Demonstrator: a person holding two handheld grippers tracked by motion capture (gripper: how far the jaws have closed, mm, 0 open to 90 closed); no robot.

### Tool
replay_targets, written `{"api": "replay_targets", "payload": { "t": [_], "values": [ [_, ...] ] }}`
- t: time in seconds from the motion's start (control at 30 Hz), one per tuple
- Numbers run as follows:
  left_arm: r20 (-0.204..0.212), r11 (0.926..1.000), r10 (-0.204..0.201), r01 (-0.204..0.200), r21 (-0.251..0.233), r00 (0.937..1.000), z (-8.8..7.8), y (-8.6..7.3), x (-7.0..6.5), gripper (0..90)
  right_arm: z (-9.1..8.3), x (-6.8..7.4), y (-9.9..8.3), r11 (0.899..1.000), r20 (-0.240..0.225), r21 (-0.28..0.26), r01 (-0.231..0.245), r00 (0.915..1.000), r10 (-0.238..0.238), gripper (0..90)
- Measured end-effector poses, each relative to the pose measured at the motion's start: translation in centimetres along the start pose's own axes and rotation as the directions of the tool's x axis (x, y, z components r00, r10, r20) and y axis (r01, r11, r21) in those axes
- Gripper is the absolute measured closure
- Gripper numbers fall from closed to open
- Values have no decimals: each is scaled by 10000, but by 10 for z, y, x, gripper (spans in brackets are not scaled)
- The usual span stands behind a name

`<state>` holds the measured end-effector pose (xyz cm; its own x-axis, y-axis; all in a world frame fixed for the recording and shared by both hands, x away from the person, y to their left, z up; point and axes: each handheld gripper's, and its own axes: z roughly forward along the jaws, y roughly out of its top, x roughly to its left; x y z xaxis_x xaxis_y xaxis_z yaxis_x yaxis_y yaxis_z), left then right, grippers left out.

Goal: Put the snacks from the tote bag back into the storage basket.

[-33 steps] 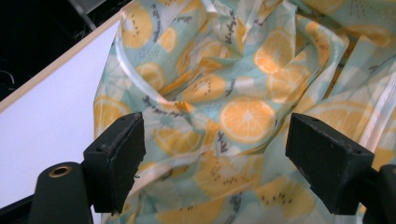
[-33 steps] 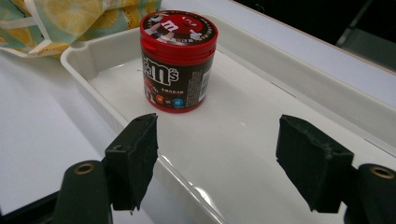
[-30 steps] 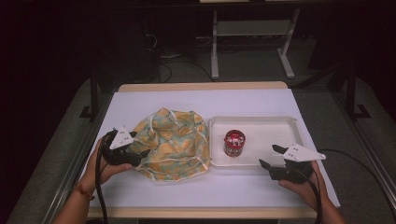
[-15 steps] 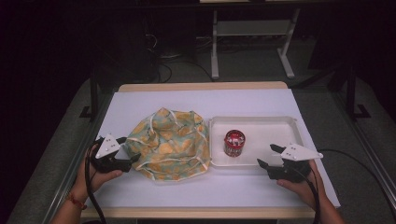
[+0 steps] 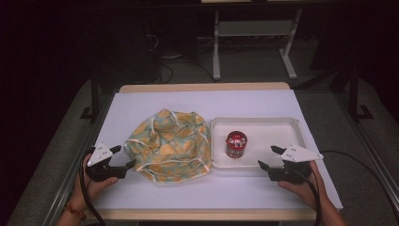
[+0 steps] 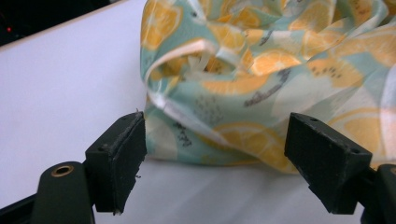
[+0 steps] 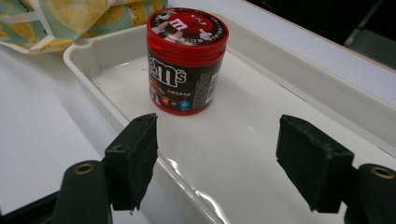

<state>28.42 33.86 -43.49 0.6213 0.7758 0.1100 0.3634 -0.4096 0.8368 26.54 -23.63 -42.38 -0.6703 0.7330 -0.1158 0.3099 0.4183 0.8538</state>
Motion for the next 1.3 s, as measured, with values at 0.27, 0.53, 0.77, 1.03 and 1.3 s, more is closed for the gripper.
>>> {"api": "replay_targets", "payload": {
  "t": [0.27,0.53,0.77,1.03,1.3],
  "values": [
    [245,9935,-980,993,-553,9949,-3,-11,9,203,2,-1,0,10000,-29,2,88,10000,-88,285],
    [342,9950,-890,904,-421,9954,1,-12,8,202,3,-2,0,9999,-58,45,99,9999,-98,287],
    [274,9959,-815,825,-381,9963,0,-12,7,199,1,-2,1,10000,-31,-39,79,10000,-79,286],
    [241,9974,-600,609,-397,9979,1,-10,6,199,1,-3,0,10000,-8,-21,53,10000,-53,286],
    [249,9983,-477,485,-334,9986,4,-8,5,199,-1,-4,-1,10000,20,-32,21,10000,-21,286]
  ]
}}
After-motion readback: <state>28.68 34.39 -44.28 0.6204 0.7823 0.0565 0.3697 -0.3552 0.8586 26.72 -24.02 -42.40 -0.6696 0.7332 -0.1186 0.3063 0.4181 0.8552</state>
